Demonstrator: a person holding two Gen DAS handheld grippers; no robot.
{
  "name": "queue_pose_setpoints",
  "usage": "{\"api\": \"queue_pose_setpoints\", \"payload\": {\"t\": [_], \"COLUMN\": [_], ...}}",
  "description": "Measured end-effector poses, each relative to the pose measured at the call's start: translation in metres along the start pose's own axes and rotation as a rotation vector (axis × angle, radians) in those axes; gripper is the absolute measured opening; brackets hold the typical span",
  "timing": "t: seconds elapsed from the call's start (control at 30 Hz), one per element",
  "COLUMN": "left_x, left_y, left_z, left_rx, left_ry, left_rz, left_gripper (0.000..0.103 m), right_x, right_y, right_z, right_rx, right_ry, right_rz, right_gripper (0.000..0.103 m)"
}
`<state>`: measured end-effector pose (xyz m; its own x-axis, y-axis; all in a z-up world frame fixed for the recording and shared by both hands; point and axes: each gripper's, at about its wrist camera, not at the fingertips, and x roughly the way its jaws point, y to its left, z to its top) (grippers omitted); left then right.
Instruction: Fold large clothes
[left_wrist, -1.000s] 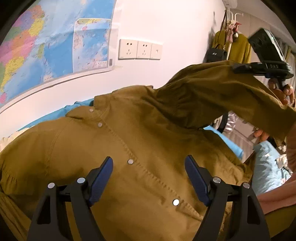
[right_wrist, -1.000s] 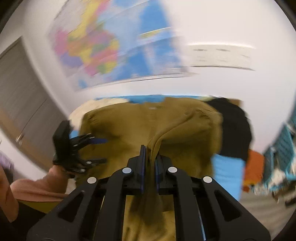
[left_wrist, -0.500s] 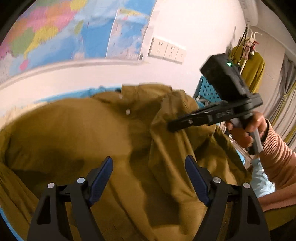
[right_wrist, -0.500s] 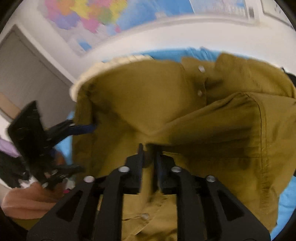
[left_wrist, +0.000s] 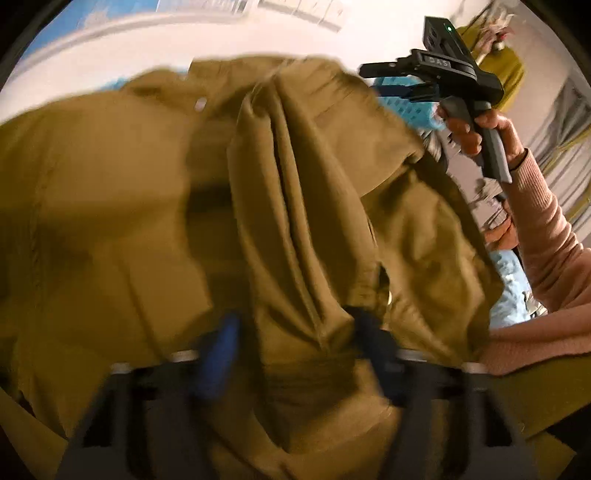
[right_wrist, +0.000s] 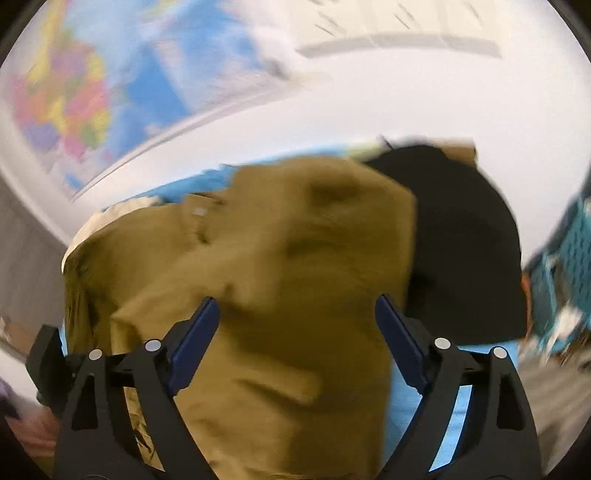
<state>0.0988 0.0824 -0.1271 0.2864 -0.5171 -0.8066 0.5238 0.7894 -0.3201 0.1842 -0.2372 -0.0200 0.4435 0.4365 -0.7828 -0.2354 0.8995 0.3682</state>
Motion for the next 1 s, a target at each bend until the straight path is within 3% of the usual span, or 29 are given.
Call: {"api": "queue_pose_setpoints", "payload": {"t": [0.03,0.17,0.23,0.37,0.47,0.53,0.63,0.73,0.8,0.83,0.9,1.0], "left_x": [0.000,-0.023,-0.042,-0.079,-0.087,-0.085,-0.075,-0.065,-0.062,-0.061,-0.055,-0.050], "left_y": [0.006,0.026,0.040,0.067,0.082,0.081,0.079,0.082,0.085,0.086,0.087,0.087], "left_z": [0.001,0.007,0.013,0.024,0.033,0.035,0.040,0.044,0.047,0.047,0.048,0.048], "left_rx": [-0.021,-0.064,-0.099,-0.167,-0.203,-0.188,-0.184,-0.180,-0.186,-0.183,-0.179,-0.159], "left_ry": [0.016,-0.022,-0.058,-0.116,-0.126,-0.122,-0.121,-0.111,-0.091,-0.083,-0.060,-0.045], "left_rz": [0.003,0.072,0.106,0.220,0.253,0.310,0.313,0.301,0.293,0.304,0.314,0.360], "left_gripper": [0.031,0.027,0.025,0.023,0.028,0.040,0.053,0.067,0.072,0.072,0.072,0.063], "right_x": [0.009,0.035,0.037,0.027,0.011,0.003,-0.001,0.015,0.022,0.024,0.021,-0.004], "right_y": [-0.010,-0.035,-0.036,-0.029,-0.024,-0.025,-0.047,-0.069,-0.070,-0.070,-0.066,-0.043], "right_z": [0.000,-0.010,-0.010,-0.008,-0.003,0.001,0.004,-0.002,-0.004,-0.004,-0.002,-0.002], "right_rx": [0.030,0.101,0.091,0.020,-0.010,-0.016,0.057,0.127,0.139,0.140,0.149,0.095], "right_ry": [0.015,0.059,0.051,0.038,-0.008,-0.041,-0.069,-0.017,0.000,0.004,-0.011,-0.106], "right_rz": [0.006,0.106,0.133,0.147,0.120,0.079,0.028,0.058,0.035,0.027,-0.004,-0.090], "right_gripper": [0.087,0.086,0.077,0.023,0.014,0.013,0.011,0.013,0.020,0.023,0.047,0.049]}}
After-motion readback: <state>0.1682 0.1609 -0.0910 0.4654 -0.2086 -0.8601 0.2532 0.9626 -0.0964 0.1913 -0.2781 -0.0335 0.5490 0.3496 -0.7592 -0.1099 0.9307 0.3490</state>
